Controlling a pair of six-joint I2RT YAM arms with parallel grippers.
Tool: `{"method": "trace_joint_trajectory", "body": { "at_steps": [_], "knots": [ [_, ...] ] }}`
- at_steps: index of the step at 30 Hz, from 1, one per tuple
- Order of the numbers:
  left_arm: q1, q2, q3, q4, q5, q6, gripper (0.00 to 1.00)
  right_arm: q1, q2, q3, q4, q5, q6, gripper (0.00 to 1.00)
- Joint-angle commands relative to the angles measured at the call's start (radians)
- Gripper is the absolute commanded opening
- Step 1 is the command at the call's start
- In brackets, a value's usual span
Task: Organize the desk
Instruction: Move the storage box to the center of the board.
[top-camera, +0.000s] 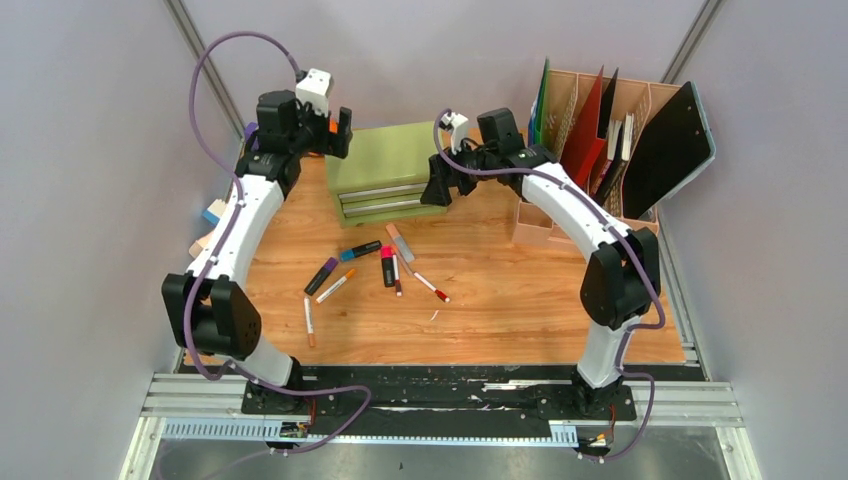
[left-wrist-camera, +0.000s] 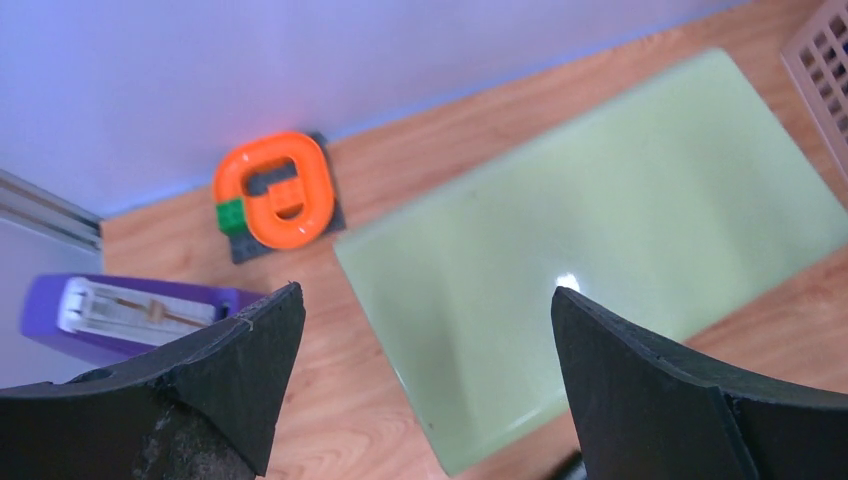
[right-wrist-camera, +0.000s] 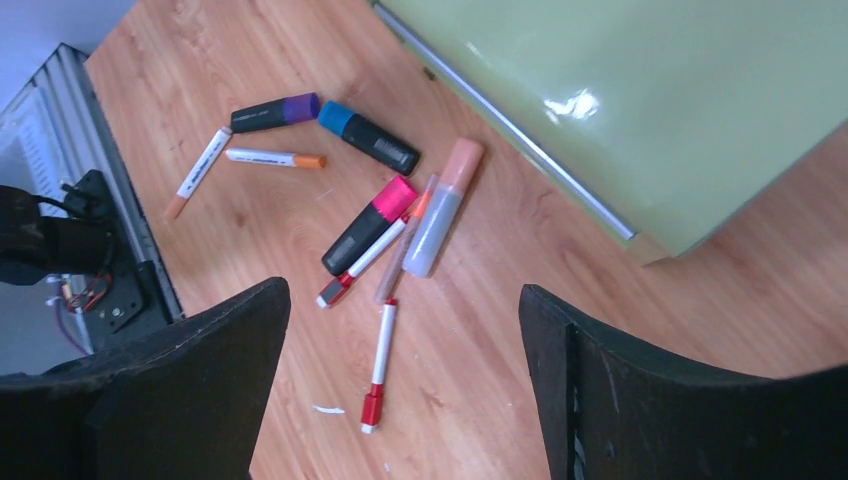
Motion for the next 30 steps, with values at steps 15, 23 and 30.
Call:
{"method": "trace_joint_trajectory", "body": {
  "at_steps": [15,23,30],
  "knots": [
    [0.055,0.478,0.470,0.066,0.145,-0.303,1.00,0.003,0.168,0.083,0.043,-0.034,0.023,0.82],
    [0.055,0.519,0.430,0.083,0.260,-0.366,1.00,-0.032,0.227,0.161,0.030,0.001,-0.002,0.82],
    [0.065,0.396,0.199,0.094,0.313,-0.294,1.00,-0.096,0.286,0.269,0.026,-0.062,0.043,0.82]
  ]
}}
